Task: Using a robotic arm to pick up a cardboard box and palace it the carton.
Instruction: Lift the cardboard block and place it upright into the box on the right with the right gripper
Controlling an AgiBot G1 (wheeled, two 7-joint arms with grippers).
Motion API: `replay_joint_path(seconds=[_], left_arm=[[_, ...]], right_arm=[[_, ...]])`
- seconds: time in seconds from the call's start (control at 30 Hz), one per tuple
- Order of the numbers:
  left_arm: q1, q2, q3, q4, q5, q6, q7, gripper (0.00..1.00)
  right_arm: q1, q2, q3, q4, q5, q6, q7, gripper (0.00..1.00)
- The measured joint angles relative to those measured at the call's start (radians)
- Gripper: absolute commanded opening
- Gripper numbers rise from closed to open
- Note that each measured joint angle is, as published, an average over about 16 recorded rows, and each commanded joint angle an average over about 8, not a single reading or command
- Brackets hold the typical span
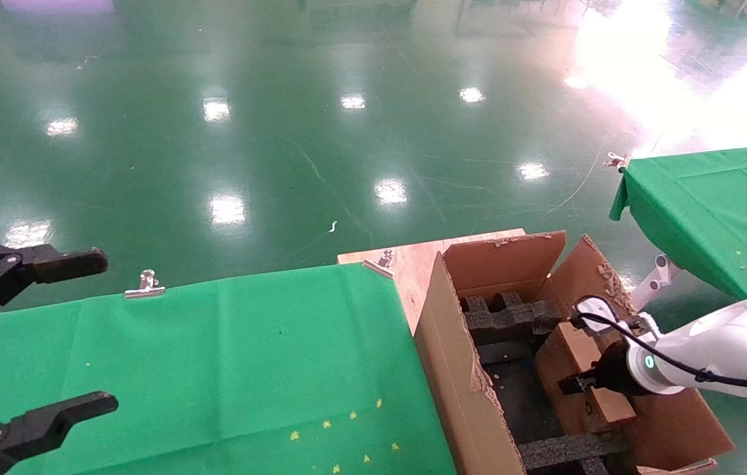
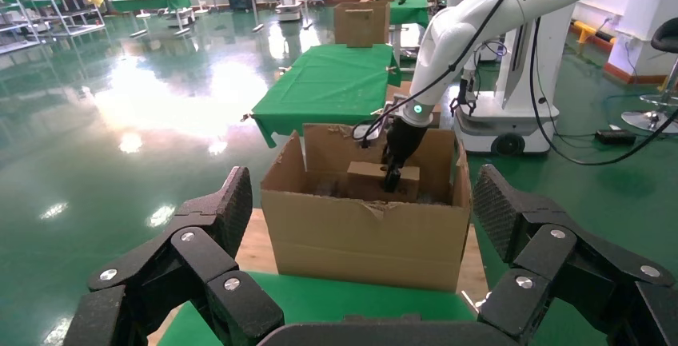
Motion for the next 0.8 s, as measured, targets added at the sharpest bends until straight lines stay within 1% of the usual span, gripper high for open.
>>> replay_joint_path(seconds=[0.17, 0.2, 0.8], left_arm=[[0.0, 0.0, 0.0, 0.0, 0.0, 0.0, 0.0, 1.0], [0.0, 0.0, 0.0, 0.0, 0.0, 0.0, 0.0, 1.0], [0.0, 0.0, 0.0, 0.0, 0.0, 0.0, 0.0, 1.0]], right_arm=[[-0.01, -0.01, -0.004, -0.015, 0.008, 0.006, -0.015, 0.9], [-0.011, -0.011, -0.004, -0.016, 0.008, 0.007, -0.017, 1.0], [0.012, -0.011, 0.003, -0.017, 0.014, -0.01, -0.019, 1.0]])
